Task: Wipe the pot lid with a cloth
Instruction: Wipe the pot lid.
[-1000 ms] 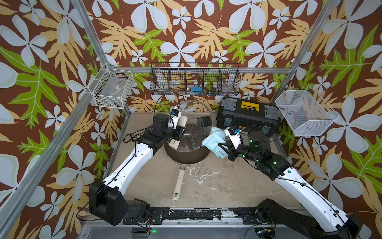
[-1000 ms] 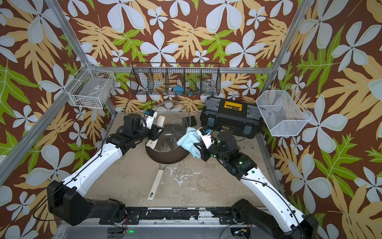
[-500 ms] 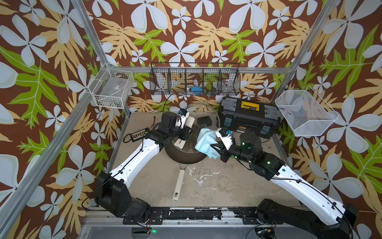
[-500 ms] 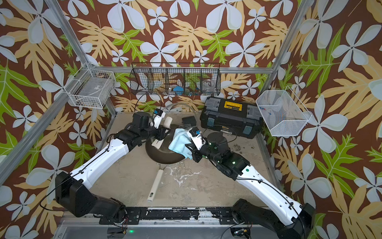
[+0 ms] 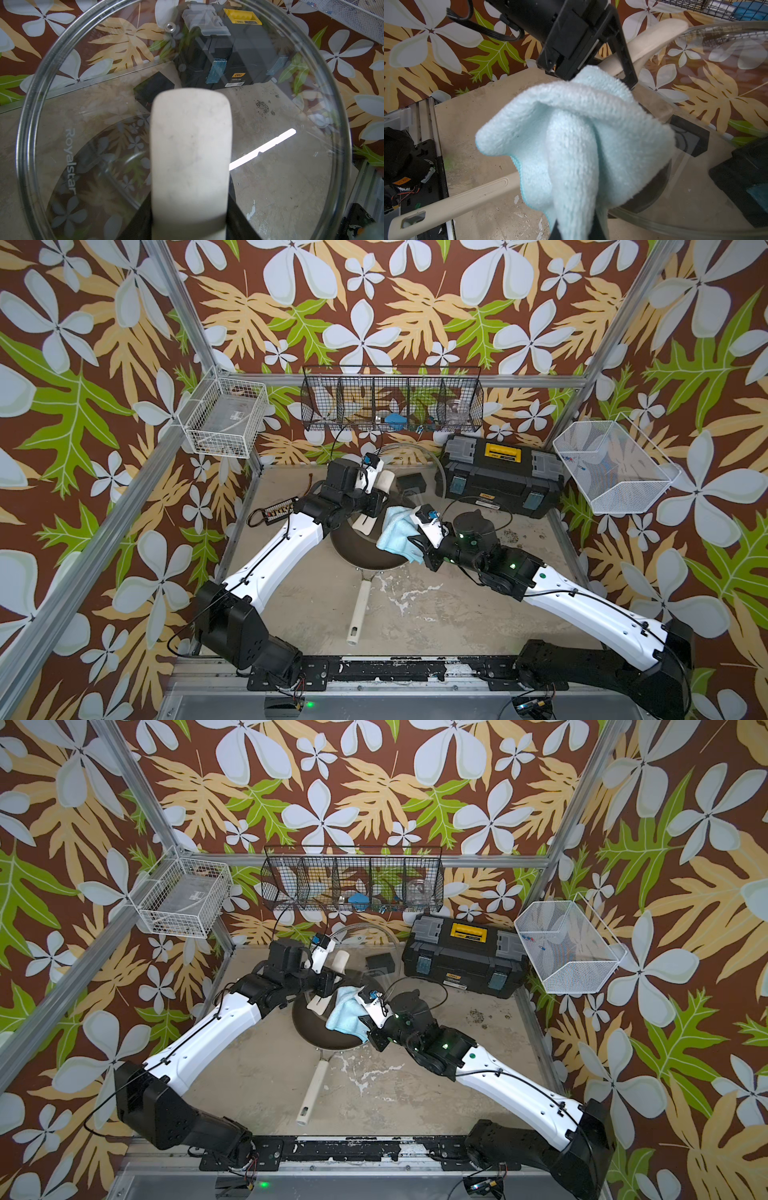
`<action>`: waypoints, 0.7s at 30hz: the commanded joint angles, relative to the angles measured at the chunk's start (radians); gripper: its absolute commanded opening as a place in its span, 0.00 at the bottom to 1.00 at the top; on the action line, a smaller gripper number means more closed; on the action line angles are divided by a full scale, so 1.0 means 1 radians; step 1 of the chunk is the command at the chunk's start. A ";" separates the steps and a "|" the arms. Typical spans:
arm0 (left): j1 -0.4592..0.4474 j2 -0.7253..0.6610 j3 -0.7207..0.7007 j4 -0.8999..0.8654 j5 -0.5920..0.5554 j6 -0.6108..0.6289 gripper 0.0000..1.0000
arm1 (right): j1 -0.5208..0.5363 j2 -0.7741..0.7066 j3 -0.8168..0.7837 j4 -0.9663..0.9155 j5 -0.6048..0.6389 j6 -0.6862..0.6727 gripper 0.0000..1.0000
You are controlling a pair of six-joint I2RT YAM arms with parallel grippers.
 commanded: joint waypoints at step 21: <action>-0.048 -0.018 0.032 0.108 -0.093 -0.002 0.00 | 0.083 0.208 0.282 -0.342 0.314 0.030 0.00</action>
